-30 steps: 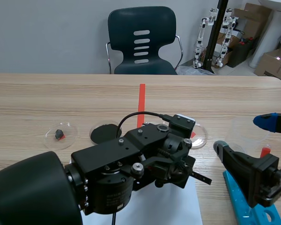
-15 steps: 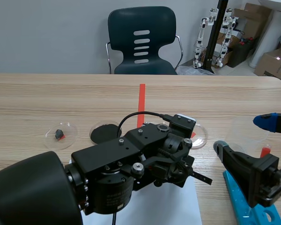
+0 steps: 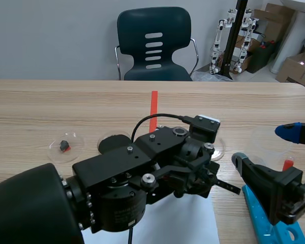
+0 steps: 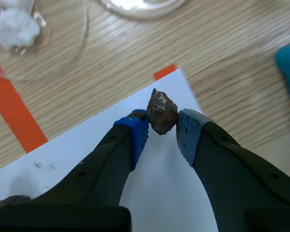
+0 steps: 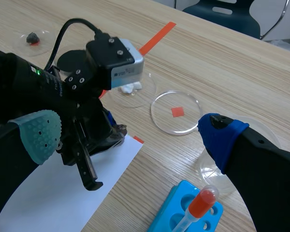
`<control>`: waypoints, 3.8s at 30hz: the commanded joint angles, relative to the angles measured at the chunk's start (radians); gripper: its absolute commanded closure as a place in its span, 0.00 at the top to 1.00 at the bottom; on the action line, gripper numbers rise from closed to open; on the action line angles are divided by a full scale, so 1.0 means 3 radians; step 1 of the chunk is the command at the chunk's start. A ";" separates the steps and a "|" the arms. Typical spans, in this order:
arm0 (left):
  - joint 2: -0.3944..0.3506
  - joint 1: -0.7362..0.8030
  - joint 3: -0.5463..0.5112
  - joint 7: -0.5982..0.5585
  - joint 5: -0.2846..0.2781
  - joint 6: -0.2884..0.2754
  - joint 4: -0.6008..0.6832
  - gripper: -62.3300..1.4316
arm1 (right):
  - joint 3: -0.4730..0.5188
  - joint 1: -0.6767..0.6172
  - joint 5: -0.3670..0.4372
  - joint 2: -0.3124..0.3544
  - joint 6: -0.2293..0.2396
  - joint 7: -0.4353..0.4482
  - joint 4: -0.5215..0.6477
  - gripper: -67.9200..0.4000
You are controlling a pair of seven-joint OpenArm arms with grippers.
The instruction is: Pick up the right mineral with the left hand
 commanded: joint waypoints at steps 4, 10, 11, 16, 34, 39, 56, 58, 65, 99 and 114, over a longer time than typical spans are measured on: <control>-0.0123 0.0089 -0.0039 -0.0032 -0.0010 -0.0001 0.0384 0.23 | 0.0027 0.0003 0.0036 0.0010 0.0003 0.0060 0.0067 0.87; -0.0456 0.0354 -0.0243 -0.0069 -0.0008 -0.0003 0.0898 0.23 | 0.0027 0.0003 0.0034 0.0010 0.0003 0.0060 0.0067 0.87; -0.0526 0.0401 -0.0275 -0.0071 -0.0006 -0.0004 0.0982 0.23 | 0.0027 0.0003 0.0034 0.0010 0.0003 0.0060 0.0067 0.87; -0.0950 0.0652 -0.0510 -0.0070 -0.0008 -0.0005 0.1433 0.23 | 0.0027 0.0003 0.0034 0.0010 0.0003 0.0058 0.0067 0.87; -0.2234 0.2725 -0.2630 -0.1349 -0.0008 -0.1406 0.2850 0.23 | 0.0027 0.0003 0.0034 0.0010 0.0003 0.0060 0.0067 0.87; -0.2230 0.3320 -0.3363 -0.1492 -0.0009 -0.1700 0.3002 0.23 | 0.0027 0.0003 0.0034 0.0010 0.0003 0.0060 0.0067 0.87; -0.2213 0.4706 -0.4276 -0.2049 0.0158 -0.2029 0.3663 0.23 | 0.0027 0.0003 0.0034 0.0010 0.0003 0.0058 0.0067 0.87; -0.2213 0.4810 -0.4290 -0.2097 0.0170 -0.2029 0.3738 0.23 | 0.0027 0.0003 0.0034 0.0010 0.0003 0.0058 0.0067 0.87; -0.2213 0.4912 -0.4295 -0.2149 0.0167 -0.2027 0.3799 0.23 | 0.0027 0.0003 0.0034 0.0010 0.0003 0.0060 0.0067 0.87; -0.2213 0.4912 -0.4295 -0.2149 0.0167 -0.2027 0.3801 0.23 | 0.0027 0.0003 0.0034 0.0010 0.0003 0.0060 0.0067 0.87; -0.2213 0.4912 -0.4295 -0.2148 0.0167 -0.2027 0.3801 0.23 | 0.0027 0.0003 0.0034 0.0010 0.0003 0.0060 0.0067 0.87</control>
